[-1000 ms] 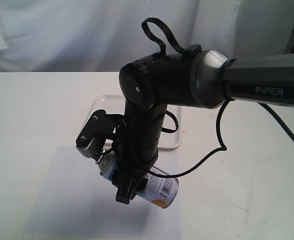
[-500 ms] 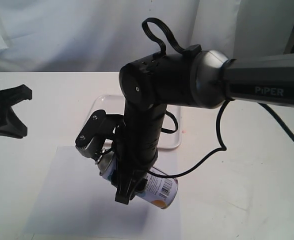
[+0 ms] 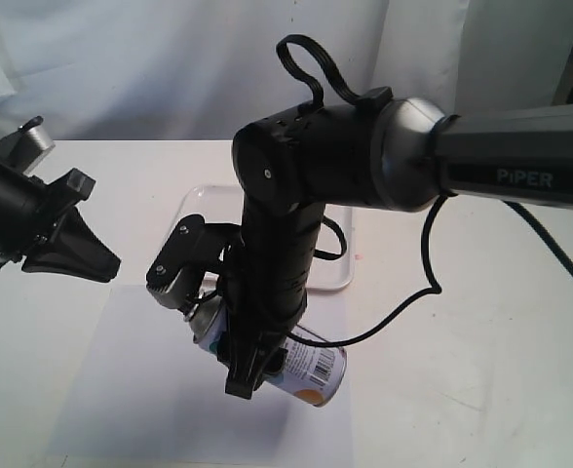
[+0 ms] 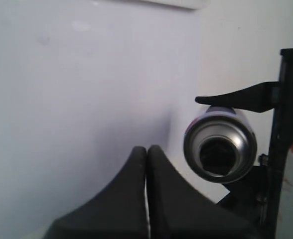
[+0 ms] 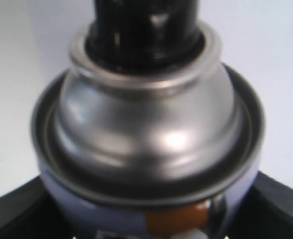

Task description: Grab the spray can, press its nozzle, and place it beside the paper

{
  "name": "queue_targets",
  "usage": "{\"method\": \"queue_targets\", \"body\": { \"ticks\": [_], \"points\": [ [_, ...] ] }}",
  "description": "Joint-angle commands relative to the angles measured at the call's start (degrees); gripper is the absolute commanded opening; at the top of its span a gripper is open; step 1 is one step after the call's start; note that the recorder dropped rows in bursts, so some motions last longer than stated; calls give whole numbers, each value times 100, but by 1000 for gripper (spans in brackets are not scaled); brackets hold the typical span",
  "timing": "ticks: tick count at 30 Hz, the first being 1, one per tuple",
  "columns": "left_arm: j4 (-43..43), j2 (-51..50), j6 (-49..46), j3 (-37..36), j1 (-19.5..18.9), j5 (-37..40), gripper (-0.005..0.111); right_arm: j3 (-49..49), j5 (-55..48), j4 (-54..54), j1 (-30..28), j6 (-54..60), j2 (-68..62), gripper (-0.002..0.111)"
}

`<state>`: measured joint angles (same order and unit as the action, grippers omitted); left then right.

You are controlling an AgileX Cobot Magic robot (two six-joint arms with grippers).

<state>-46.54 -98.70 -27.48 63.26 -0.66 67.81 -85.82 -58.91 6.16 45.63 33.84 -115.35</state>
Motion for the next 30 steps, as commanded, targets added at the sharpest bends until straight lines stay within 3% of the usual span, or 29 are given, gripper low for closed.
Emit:
{"method": "queue_targets", "body": {
  "ticks": [1,23,30],
  "points": [
    [-308,-1,-295,42,-9,-218,0,-64,23,71,-26,45,58,0],
    [-564,-1,-295,42,-9,-931,0,-64,25,71,-26,8,58,0],
    [-641,-166,-737,42,3,-256,0,-64,60,71,-26,43,58,0]
  ]
}}
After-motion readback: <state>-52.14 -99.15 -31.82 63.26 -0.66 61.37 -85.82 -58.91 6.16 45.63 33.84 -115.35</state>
